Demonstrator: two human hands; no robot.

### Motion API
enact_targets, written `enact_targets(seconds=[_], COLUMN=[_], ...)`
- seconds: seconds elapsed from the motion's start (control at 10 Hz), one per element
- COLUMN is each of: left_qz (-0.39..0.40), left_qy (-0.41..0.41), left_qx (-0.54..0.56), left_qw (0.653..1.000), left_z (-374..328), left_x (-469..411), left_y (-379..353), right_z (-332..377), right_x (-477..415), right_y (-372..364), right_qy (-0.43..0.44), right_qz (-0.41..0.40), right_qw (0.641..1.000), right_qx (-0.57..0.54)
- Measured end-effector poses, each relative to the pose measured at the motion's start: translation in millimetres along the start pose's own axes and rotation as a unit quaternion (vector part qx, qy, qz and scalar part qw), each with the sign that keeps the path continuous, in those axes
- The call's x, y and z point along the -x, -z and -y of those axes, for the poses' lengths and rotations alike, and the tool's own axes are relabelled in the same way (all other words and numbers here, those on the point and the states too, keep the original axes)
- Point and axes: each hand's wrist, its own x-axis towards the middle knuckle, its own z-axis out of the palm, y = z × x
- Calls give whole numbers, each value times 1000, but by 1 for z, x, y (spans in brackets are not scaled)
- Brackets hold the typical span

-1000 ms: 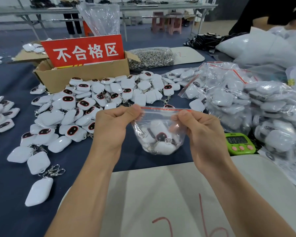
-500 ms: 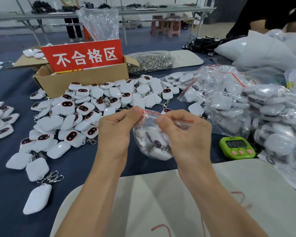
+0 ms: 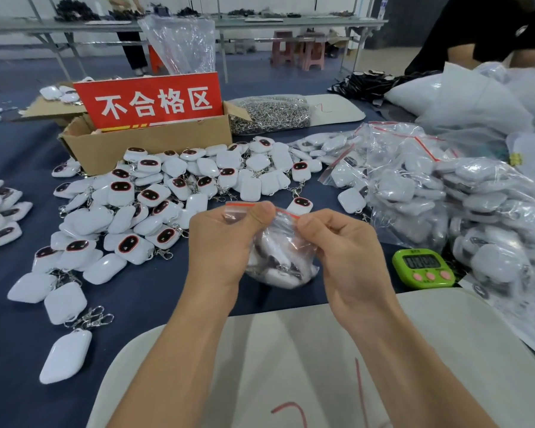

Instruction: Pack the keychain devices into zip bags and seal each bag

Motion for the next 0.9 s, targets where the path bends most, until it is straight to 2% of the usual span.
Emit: enact_targets(seconds=[0.1, 0.2, 0.3, 0.4, 0.5, 0.6, 0.7, 0.8, 0.9], left_qz=[6, -36, -133, -168, -129, -50, -25, -11, 37], left_qy=[40, 36, 82, 115, 125, 91, 18, -41, -91], left_qx=[-25, -47, 36, 79, 105, 52, -9, -16, -139], left_qw=[999, 998, 987, 976, 978, 993, 999, 999, 985], left_z=[-4, -7, -10, -21, -32, -46, -61, -80, -90], left_x=[-3, -3, -3, 2, 2, -4, -6, 27, 94], left_y=[6, 6, -1, -12, -37, -77, -97, -87, -51], right_z=[0, 2, 7, 12, 20, 30, 36, 54, 89], right_x=[-1, -1, 8, 16, 2, -30, -62, -77, -66], right_y=[0, 1, -1, -1, 7, 35, 79, 115, 133], right_qy=[47, 40, -33, 16, 37, -7, -31, -45, 6], right_qz=[-38, -54, 72, 115, -4, -120, -228, -289, -321], right_qw=[998, 998, 994, 957, 969, 980, 954, 923, 902], right_qx=[32, 22, 72, 264, 244, 155, 191, 250, 289])
